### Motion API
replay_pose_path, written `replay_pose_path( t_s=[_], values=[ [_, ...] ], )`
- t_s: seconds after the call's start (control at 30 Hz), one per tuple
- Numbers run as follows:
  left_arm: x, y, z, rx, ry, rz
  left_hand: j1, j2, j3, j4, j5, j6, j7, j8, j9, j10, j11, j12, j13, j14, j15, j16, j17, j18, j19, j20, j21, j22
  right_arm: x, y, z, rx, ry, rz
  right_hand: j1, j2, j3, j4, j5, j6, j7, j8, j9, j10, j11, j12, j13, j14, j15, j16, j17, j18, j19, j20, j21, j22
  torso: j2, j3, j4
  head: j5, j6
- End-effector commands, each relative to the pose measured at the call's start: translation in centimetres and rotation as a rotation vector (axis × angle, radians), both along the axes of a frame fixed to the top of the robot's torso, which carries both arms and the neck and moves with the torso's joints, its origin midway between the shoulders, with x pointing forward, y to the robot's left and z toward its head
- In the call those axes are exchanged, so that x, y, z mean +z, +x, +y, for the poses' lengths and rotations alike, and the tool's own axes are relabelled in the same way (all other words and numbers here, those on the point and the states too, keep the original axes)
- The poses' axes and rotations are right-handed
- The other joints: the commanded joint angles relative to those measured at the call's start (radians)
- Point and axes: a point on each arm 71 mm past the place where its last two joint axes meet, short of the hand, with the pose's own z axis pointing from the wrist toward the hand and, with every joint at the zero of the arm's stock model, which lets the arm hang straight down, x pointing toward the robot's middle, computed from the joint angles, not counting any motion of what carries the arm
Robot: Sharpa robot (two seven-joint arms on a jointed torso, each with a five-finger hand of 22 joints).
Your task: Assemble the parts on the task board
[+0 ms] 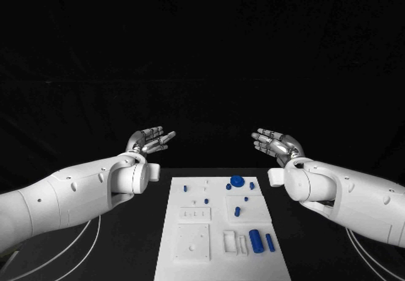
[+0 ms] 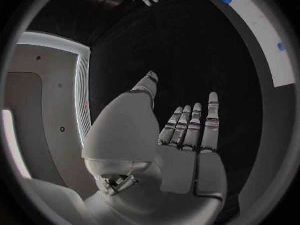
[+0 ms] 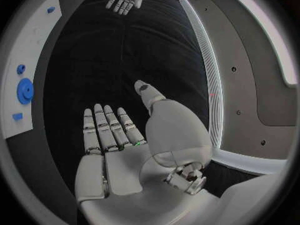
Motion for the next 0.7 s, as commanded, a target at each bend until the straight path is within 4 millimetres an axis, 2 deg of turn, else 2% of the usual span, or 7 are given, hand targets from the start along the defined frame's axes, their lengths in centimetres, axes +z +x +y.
replay_pose_path(
  t_s=[0.03,0.13,0.23,0.4,0.43,0.6,0.7],
  values=[
    [0.3,1.1,-0.1,-0.088,-0.013,0.084,0.05,-0.005,0.005,0.011,0.007,0.026,0.004,0.005,0.003,0.026,0.005,0.007,0.002,0.025,0.005,0.007,0.003,0.021,0.031,0.007,0.006,0.004,0.1,0.9,0.4,0.205,-0.006,0.091,0.018,-0.002,0.003,-0.023,-0.007,0.053,0.02,0.008,0.003,0.059,-0.007,0.005,0.003,0.053,-0.005,0.008,0.002,-0.01,0.045,-0.008,0.008,0.003,0.0,-0.0001,0.0,0.0,0.0],
    [0.8,1.6,0.2,-0.088,-0.006,0.088,0.05,-0.004,0.005,0.01,0.007,0.027,0.004,0.005,0.003,0.026,0.005,0.007,0.002,0.025,0.005,0.007,0.003,0.021,0.031,0.007,0.005,0.004,0.6,1.4,-0.1,0.228,-0.013,0.105,0.023,-0.003,0.01,-0.043,-0.006,0.113,0.016,0.011,0.005,0.128,-0.017,0.008,0.006,0.122,-0.015,0.011,0.005,-0.012,0.091,-0.017,0.011,0.005,0.0,-0.0001,0.0,0.0,0.0],
    [1.0,1.8,0.3,-0.088,-0.002,0.09,0.049,-0.003,0.005,0.007,0.007,0.027,0.005,0.005,0.003,0.029,0.006,0.007,0.002,0.032,0.006,0.008,0.003,0.022,0.033,0.007,0.006,0.004,0.9,1.9,-0.5,0.248,-0.02,0.118,0.021,-0.011,0.047,-0.074,0.002,0.285,0.004,0.019,0.013,0.329,-0.045,0.015,0.013,0.323,-0.045,0.019,0.014,-0.013,0.24,-0.043,0.031,0.014,0.0,-0.0001,0.0,0.0,0.0],
    [1.0,1.8,0.3,-0.088,-0.002,0.09,0.04,0.021,0.009,-0.025,0.008,0.073,0.018,0.008,0.005,0.082,0.019,0.009,0.004,0.153,0.017,0.014,0.008,0.028,0.079,-0.006,0.017,0.008,1.2,2.2,-0.8,0.26,-0.025,0.126,-0.015,-0.031,0.127,-0.102,0.026,0.459,-0.023,0.025,0.022,0.446,-0.084,0.015,0.013,0.455,-0.096,0.02,0.019,-0.018,0.429,-0.089,0.066,0.022,0.0,-0.0001,0.0,0.0,0.0],
    [1.1,1.6,0.2,-0.118,-0.011,0.078,0.038,0.031,0.009,-0.039,0.008,0.1,0.023,0.009,0.006,0.118,0.024,0.01,0.006,0.242,0.028,0.023,0.012,0.02,0.102,-0.025,0.027,0.012,2.4,2.9,-1.5,0.233,-0.54,-0.169,-0.021,-0.035,0.139,-0.105,0.04,0.485,-0.031,0.03,0.026,0.479,-0.098,0.017,0.014,0.506,-0.116,0.034,0.027,-0.012,0.471,-0.107,0.083,0.027,0.006,-0.0017,0.0046,0.0,-0.022],
    [1.2,1.2,0.1,-0.159,-0.003,0.066,0.021,0.096,-0.01,-0.134,0.015,0.311,0.024,0.024,0.016,0.387,0.021,0.018,0.017,0.498,-0.01,0.072,0.021,-0.059,0.249,-0.141,0.11,0.038,2.6,2.7,-1.0,0.271,-0.745,-0.257,-0.025,-0.054,0.134,-0.119,0.08,0.561,-0.057,0.033,0.034,0.571,-0.141,0.017,0.015,0.75,-0.208,0.096,0.079,0.006,0.702,-0.199,0.185,0.057,0.018,-0.0039,0.0126,-0.001,-0.023],
    [1.4,0.6,0.0,-0.188,0.016,0.066,0.024,0.113,-0.015,-0.174,0.026,0.353,0.022,0.024,0.018,0.43,0.013,0.023,0.017,0.549,-0.03,0.089,0.024,-0.072,0.278,-0.168,0.138,0.048,2.6,2.5,-0.4,0.316,-0.878,-0.299,-0.02,-0.066,0.102,-0.125,0.088,0.565,-0.059,0.026,0.032,0.569,-0.147,0.016,0.014,0.833,-0.235,0.168,0.13,0.014,0.809,-0.239,0.238,0.079,0.028,-0.0044,0.0179,-0.005,-0.023]
  ],
)
